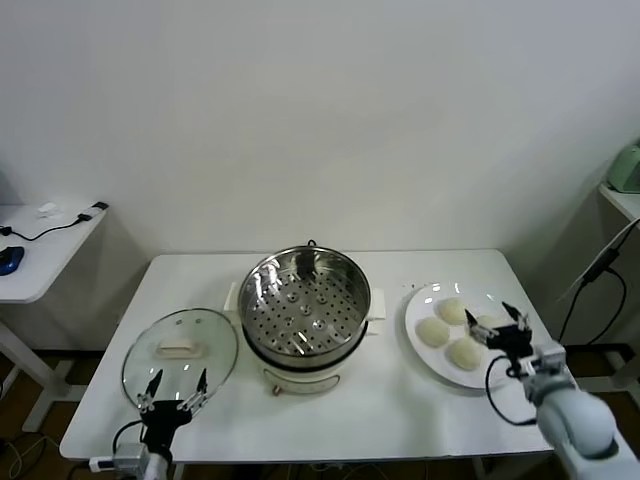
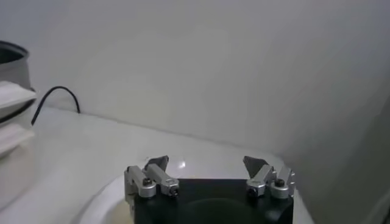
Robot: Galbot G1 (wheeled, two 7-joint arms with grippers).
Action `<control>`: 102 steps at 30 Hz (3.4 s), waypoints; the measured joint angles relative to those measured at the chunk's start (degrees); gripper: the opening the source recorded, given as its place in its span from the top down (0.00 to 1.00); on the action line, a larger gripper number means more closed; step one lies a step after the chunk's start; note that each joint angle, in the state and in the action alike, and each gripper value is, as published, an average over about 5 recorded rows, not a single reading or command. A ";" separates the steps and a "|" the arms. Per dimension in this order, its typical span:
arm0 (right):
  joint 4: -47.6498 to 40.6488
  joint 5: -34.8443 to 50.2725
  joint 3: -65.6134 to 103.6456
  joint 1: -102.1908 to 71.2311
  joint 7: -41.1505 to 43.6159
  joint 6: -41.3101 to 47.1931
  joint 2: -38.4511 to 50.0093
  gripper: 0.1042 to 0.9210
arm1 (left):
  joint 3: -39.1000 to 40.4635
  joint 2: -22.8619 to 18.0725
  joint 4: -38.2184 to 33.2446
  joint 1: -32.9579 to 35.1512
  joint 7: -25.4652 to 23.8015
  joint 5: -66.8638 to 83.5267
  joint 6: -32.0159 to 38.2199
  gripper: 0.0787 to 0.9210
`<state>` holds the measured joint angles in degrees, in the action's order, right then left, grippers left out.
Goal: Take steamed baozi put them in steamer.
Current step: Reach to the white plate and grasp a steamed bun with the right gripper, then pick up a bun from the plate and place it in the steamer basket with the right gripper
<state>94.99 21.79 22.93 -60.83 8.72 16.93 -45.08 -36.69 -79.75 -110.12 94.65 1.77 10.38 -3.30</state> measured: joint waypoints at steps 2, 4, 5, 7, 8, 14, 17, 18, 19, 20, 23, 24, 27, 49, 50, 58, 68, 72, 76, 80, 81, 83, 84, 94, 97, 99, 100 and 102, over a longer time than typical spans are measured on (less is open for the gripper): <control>-2.50 -1.04 -4.43 5.21 3.67 -0.02 3.13 0.12 | 0.10 0.12 -0.04 -0.15 -0.01 0.08 -0.01 0.12; -5.15 -2.12 -9.51 10.91 8.13 -0.39 6.03 0.12 | 0.16 0.18 -0.05 -0.31 -0.05 0.12 -0.02 0.12; -6.49 -2.61 -12.23 13.84 10.48 -0.69 7.28 0.12 | 0.22 0.20 -0.07 -0.36 -0.07 0.13 -0.02 0.12; -9.32 -3.46 -18.32 20.23 15.52 -1.55 9.45 0.12 | 0.37 0.21 -0.14 -0.37 -0.12 0.13 0.01 0.12; -10.74 -3.83 -21.59 23.54 18.04 -2.09 10.32 0.12 | 0.46 0.21 -0.18 -0.33 -0.14 0.11 0.05 0.12; -19.38 -5.83 -43.88 45.19 32.86 -6.68 12.95 0.12 | 0.87 0.13 0.20 -0.11 -0.19 -0.27 0.60 0.12; -23.48 -6.70 -55.23 55.46 39.12 -8.59 12.47 0.12 | 0.85 0.03 0.68 -0.25 -0.20 -0.38 0.85 0.12; -24.77 -6.98 -58.91 58.54 40.93 -9.06 12.08 0.12 | 0.83 0.01 0.85 -0.31 -0.21 -0.39 0.91 0.12; -26.05 -7.24 -62.59 61.45 42.62 -9.47 11.56 0.12 | 0.81 0.00 1.00 -0.38 -0.22 -0.40 0.97 0.12; -27.32 -7.47 -66.12 64.10 44.14 -9.83 10.94 0.12 | 0.78 -0.01 1.14 -0.45 -0.24 -0.42 1.04 0.12; -31.10 -8.03 -75.22 70.23 47.78 -10.62 8.61 0.12 | 0.65 -0.02 1.56 -0.61 -0.29 -0.50 1.24 0.12; -32.37 -8.23 -77.62 71.71 48.73 -10.80 7.73 0.12 | 0.59 -0.01 1.68 -0.63 -0.32 -0.52 1.29 0.12; -36.35 -8.80 -83.24 75.01 51.05 -11.22 4.87 0.12 | 0.41 0.04 1.98 -0.67 -0.39 -0.56 1.38 0.12; -58.50 -13.79 -88.13 73.59 54.57 -13.86 -10.35 0.12 | 0.78 0.04 4.32 -1.67 -0.56 -1.54 2.05 0.12; -59.17 -14.02 -87.76 73.22 54.57 -14.02 -10.82 0.12 | 0.79 0.02 4.38 -1.65 -0.55 -1.60 2.09 0.12; -63.63 -16.05 -84.94 70.70 54.74 -14.68 -14.22 0.12 | 0.83 -0.14 4.74 -1.53 -0.50 -2.18 2.28 0.12; -65.93 -18.76 -82.69 69.40 54.37 -14.81 -15.73 0.31 | 0.83 -0.25 4.40 -1.44 -0.46 -2.46 2.33 0.12; -65.64 -18.83 -82.43 69.39 54.36 -14.46 -15.65 0.37 | 0.86 -0.33 4.26 -1.32 -0.44 -2.68 2.41 0.12; -63.54 -17.78 -83.30 70.56 54.59 -13.81 -14.72 0.38 | 0.82 -0.41 3.94 -1.06 -0.42 -2.95 2.47 0.12; -58.82 -15.16 -86.61 74.21 54.88 -13.42 -12.88 0.38 | 0.82 -0.76 3.40 -0.80 -0.42 -3.20 2.48 0.12; -57.31 -14.24 -87.85 75.64 54.96 -13.43 -12.44 0.38 | 0.87 -0.86 3.25 -0.77 -0.42 -3.30 2.47 0.12; -54.05 -12.08 -90.69 79.19 55.18 -13.62 -11.80 0.38 | 1.05 -1.01 2.96 -0.71 -0.43 -3.54 2.43 0.12; -52.37 -10.89 -92.20 81.25 55.30 -13.80 -11.65 0.38 | 1.15 -1.08 2.82 -0.69 -0.44 -3.66 2.39 0.12; -37.56 0.53 -102.43 100.66 56.31 -18.54 -16.33 0.38 | 1.42 -1.15 1.31 0.13 -0.43 -4.15 2.20 0.12; -33.55 2.52 -104.21 103.62 56.27 -20.67 -19.28 0.38 | 1.46 -1.14 1.05 0.44 -0.36 -4.20 2.32 0.12; -31.41 2.81 -105.33 104.75 56.10 -22.63 -21.29 0.38 | 1.52 -1.21 0.84 0.60 -0.35 -4.25 2.36 0.12; -30.61 2.59 -105.83 105.07 55.98 -23.77 -22.26 0.38 | 1.55 -1.25 0.77 0.68 -0.35 -4.29 2.36 0.12; -29.56 1.34 -106.65 105.31 55.67 -26.54 -24.14 0.38 | 1.63 -1.30 0.72 0.83 -0.35 -4.39 2.40 0.12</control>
<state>65.44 23.13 -83.72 44.48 64.39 -9.61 -69.21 -35.05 -81.05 -109.40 95.48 1.42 5.99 -0.90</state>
